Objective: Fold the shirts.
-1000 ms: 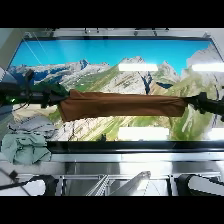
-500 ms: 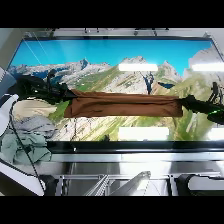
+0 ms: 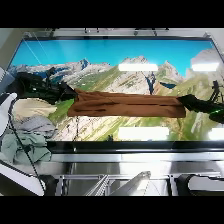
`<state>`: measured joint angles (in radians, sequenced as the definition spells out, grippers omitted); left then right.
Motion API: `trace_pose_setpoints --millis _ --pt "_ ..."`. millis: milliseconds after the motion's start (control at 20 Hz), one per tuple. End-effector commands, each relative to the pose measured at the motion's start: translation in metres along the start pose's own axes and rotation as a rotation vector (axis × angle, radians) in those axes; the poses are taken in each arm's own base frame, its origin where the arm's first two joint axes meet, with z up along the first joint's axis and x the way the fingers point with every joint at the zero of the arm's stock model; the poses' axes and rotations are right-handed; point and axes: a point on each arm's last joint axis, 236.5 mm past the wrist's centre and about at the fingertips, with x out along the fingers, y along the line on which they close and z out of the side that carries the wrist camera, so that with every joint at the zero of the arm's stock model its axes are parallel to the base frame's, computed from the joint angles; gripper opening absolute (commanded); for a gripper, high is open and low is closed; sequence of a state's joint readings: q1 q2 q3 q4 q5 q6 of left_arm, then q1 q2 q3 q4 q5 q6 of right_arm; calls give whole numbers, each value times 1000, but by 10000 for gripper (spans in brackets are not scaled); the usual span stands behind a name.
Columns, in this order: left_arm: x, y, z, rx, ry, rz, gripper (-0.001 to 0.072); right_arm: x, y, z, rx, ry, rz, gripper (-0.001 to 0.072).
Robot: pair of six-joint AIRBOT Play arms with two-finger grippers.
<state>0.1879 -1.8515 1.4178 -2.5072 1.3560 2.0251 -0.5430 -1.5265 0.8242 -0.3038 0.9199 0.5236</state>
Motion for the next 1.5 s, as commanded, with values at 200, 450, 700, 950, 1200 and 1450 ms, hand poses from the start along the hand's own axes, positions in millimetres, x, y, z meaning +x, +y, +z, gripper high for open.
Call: trace_pose_setpoints --millis 200,450,700,950,1200,1450 --pt "-56 -29 -5 25 -44 -20 295 -77 -41 4 13 227 -346 641" --pt "-61 -46 -9 58 -44 -28 297 -56 -43 2 95 280 -280 640" --pt "-44 -59 -15 89 -7 -30 296 -20 -30 -40 266 432 -73 637" --pt "-43 -60 -16 91 -3 -31 296 8 -20 -65 290 517 -21 634" --pt "-42 -61 -15 91 -3 -33 295 24 5 -62 239 511 59 15" --pt "7 -96 -28 167 57 -24 16 7 26 -28 140 516 97 14"
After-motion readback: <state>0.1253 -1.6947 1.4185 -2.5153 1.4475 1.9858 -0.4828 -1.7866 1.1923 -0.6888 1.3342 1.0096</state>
